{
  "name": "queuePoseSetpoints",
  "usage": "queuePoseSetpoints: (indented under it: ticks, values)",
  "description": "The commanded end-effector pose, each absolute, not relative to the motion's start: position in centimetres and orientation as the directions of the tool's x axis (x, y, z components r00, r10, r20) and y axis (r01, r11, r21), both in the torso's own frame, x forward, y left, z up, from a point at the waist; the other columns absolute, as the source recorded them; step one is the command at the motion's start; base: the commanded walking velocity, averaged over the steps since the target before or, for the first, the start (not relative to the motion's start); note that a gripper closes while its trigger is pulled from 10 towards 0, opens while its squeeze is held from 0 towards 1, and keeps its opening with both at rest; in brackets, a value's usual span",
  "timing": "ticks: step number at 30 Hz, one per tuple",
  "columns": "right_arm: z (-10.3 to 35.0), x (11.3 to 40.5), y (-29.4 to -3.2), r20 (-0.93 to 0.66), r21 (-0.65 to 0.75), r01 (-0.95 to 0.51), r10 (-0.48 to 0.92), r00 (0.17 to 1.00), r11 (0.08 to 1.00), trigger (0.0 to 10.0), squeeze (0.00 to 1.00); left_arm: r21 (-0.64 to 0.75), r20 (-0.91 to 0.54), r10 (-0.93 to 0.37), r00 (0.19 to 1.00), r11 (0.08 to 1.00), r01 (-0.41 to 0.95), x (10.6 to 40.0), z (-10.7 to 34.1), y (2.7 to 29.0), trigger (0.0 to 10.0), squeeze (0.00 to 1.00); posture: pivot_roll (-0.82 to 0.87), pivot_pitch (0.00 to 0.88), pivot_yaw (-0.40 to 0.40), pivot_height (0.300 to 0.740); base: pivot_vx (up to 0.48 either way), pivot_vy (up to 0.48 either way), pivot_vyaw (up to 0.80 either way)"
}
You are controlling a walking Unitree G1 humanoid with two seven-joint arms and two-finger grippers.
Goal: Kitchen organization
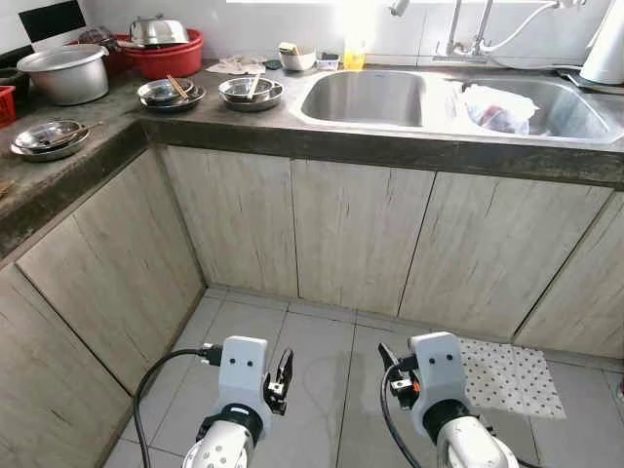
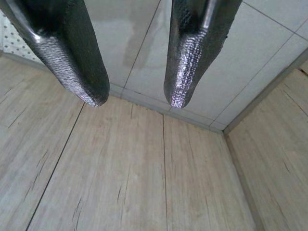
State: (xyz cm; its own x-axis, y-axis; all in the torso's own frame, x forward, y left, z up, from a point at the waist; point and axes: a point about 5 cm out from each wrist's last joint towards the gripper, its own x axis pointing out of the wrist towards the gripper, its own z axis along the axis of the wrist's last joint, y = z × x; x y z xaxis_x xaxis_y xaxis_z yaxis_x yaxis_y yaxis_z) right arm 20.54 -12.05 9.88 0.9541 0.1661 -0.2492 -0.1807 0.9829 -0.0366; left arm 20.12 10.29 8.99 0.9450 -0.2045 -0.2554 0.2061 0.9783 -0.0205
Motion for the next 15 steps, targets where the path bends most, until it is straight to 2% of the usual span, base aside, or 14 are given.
queuePoseSetpoints:
  ticks: [1,5,7,8,11,15]
  values:
    - [10.8,20.7,-12.1,-0.214,-0.042,-0.18,0.167,0.963,0.983,10.0,0.0,-0.007,-0.238,-0.211,0.948,0.977,0.215,20.1,9.5,10.2,10.0,0.0,0.05,0.0,-0.014,0.74,0.0,0.0,0.0]
    - [11.2,20.7,-11.9,-0.174,-0.017,-0.204,0.198,0.965,0.979,10.0,0.0,0.054,-0.162,-0.28,0.946,0.955,0.292,20.0,10.4,9.6,10.0,0.0,0.05,0.0,-0.012,0.74,0.0,0.0,0.0]
    - [11.4,20.8,-12.0,-0.186,-0.146,-0.181,0.152,0.971,0.973,10.0,0.0,0.059,-0.171,-0.283,0.944,0.953,0.297,19.9,10.4,9.6,10.0,0.0,0.05,0.0,-0.008,0.74,0.0,0.0,0.0]
    - [11.3,20.7,-11.7,-0.2,-0.156,-0.237,0.204,0.958,0.959,10.0,0.0,0.063,-0.161,-0.289,0.944,0.951,0.301,20.0,10.5,9.5,10.0,0.0,0.05,0.0,-0.009,0.74,0.0,0.0,0.0]
    - [11.4,20.5,-11.2,-0.176,-0.081,-0.282,0.265,0.948,0.956,10.0,0.0,0.08,-0.139,-0.285,0.949,0.951,0.297,20.0,10.7,9.5,10.0,0.0,0.06,0.0,-0.011,0.74,0.0,0.0,0.0]
    - [11.5,20.5,-11.1,-0.166,-0.095,-0.291,0.273,0.948,0.952,10.0,0.0,0.078,-0.141,-0.287,0.947,0.951,0.3,20.0,10.7,9.5,10.0,0.0,0.06,0.0,-0.01,0.74,0.0,0.0,0.0]
